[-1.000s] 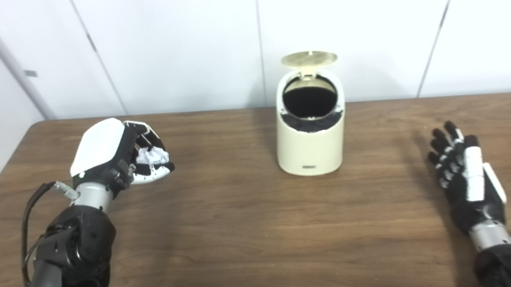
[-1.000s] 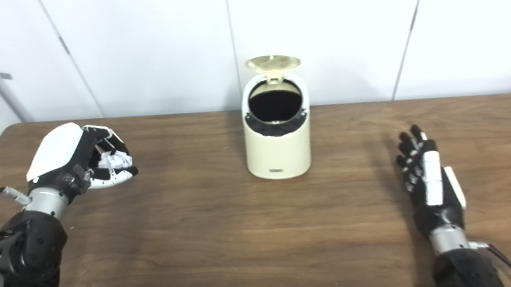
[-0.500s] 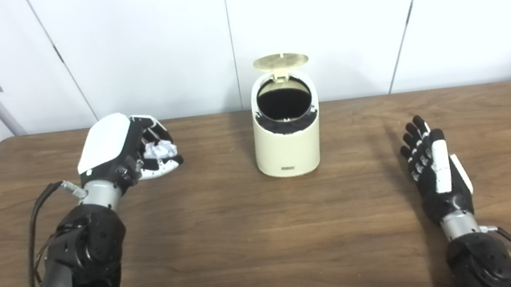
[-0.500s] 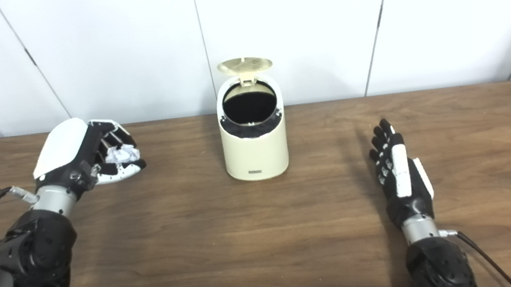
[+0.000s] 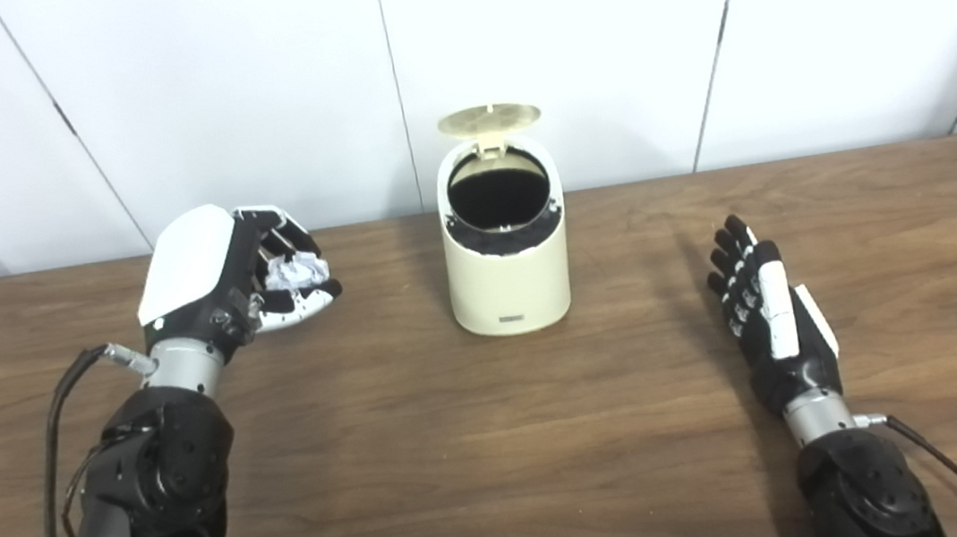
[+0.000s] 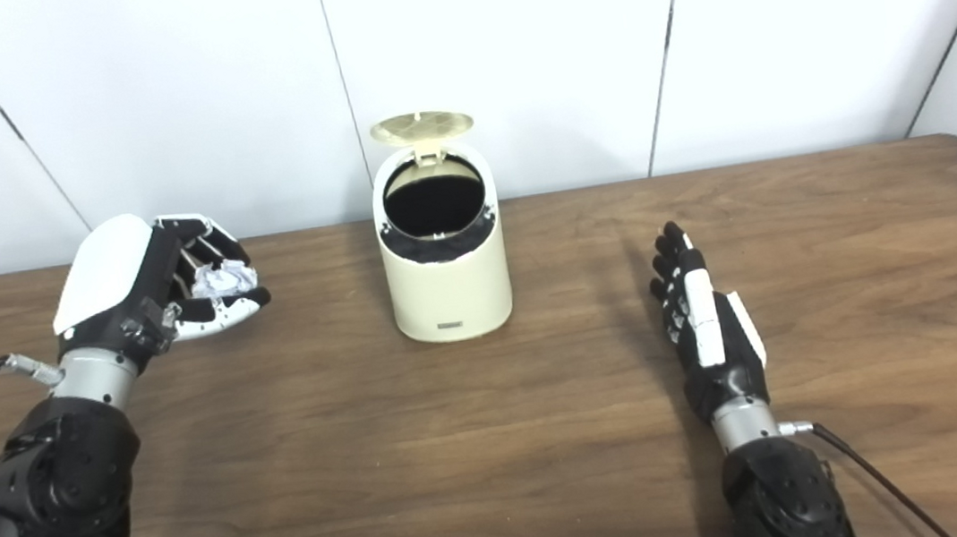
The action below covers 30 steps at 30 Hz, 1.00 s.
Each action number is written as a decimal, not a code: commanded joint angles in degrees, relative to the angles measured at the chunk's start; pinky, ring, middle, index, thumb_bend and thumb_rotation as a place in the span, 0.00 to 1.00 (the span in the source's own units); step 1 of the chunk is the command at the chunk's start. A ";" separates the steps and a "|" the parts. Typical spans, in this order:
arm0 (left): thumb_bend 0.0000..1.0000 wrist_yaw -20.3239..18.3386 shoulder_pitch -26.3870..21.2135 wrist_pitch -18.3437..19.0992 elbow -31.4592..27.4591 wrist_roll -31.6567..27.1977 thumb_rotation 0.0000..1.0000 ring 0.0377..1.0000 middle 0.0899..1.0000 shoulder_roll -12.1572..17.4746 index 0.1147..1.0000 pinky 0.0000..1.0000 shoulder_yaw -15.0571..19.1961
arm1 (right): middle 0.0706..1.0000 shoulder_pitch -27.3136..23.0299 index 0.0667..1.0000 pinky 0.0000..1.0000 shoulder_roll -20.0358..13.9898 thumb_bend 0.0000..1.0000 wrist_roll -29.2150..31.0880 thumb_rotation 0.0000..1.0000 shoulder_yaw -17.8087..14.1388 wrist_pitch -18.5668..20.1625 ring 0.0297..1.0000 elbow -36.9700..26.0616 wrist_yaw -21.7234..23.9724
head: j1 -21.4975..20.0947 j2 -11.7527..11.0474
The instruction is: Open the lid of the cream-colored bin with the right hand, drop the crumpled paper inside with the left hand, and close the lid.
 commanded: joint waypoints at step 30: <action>0.46 5.55 -7.85 -7.35 3.19 -0.92 0.00 0.34 0.42 -2.97 0.49 0.29 -4.23 | 1.00 4.60 0.99 1.00 -0.76 0.55 0.68 1.00 -0.33 -2.95 1.00 -2.98 1.01 | 0.57 -2.55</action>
